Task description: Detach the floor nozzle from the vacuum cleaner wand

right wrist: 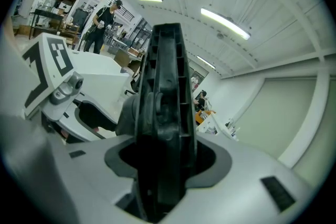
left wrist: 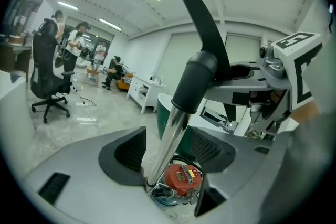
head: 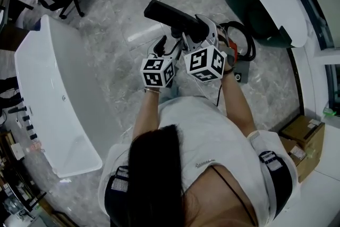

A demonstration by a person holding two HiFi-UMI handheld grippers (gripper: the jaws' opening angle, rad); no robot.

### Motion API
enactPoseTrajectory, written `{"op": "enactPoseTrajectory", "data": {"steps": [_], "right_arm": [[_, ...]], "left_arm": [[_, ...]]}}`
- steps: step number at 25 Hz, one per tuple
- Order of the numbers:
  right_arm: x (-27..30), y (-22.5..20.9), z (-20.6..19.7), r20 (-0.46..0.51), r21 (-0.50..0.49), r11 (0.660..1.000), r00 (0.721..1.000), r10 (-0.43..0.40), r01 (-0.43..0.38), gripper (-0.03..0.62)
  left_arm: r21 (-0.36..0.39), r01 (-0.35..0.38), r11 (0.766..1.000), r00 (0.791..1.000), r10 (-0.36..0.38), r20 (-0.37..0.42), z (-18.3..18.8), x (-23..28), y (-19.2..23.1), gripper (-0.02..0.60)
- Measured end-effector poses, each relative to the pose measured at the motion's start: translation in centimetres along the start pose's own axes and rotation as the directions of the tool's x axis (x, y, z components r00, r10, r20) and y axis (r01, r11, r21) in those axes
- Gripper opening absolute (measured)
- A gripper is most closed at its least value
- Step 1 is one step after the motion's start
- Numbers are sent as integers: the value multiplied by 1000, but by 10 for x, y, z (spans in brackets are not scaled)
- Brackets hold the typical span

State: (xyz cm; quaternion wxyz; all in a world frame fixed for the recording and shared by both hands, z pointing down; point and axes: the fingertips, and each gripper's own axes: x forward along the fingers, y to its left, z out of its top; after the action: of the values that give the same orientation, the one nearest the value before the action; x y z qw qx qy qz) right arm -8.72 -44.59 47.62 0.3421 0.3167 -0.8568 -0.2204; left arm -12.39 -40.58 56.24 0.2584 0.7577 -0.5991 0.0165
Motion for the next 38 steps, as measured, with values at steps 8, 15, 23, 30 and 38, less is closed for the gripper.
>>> {"op": "enactPoseTrajectory", "data": {"steps": [8, 15, 23, 30, 38], "right_arm": [[2, -2, -1, -4, 7, 1000, 1000, 3, -3, 215], [2, -5, -1, -7, 11, 1000, 1000, 8, -8, 215], [3, -7, -3, -6, 10, 1000, 1000, 19, -19, 215], [-1, -9, -5, -1, 7, 1000, 1000, 22, -22, 215], [0, -9, -5, -2, -5, 1000, 1000, 25, -25, 215]], "left_arm": [[38, 30, 999, 999, -30, -16, -1, 21, -2, 247], [20, 85, 996, 996, -85, -10, -2, 35, -7, 247], [20, 101, 995, 994, -100, -33, -9, 51, -12, 247], [54, 83, 995, 996, -82, -31, -9, 56, -15, 183], [36, 98, 995, 995, -97, -20, -10, 57, -14, 181]]}}
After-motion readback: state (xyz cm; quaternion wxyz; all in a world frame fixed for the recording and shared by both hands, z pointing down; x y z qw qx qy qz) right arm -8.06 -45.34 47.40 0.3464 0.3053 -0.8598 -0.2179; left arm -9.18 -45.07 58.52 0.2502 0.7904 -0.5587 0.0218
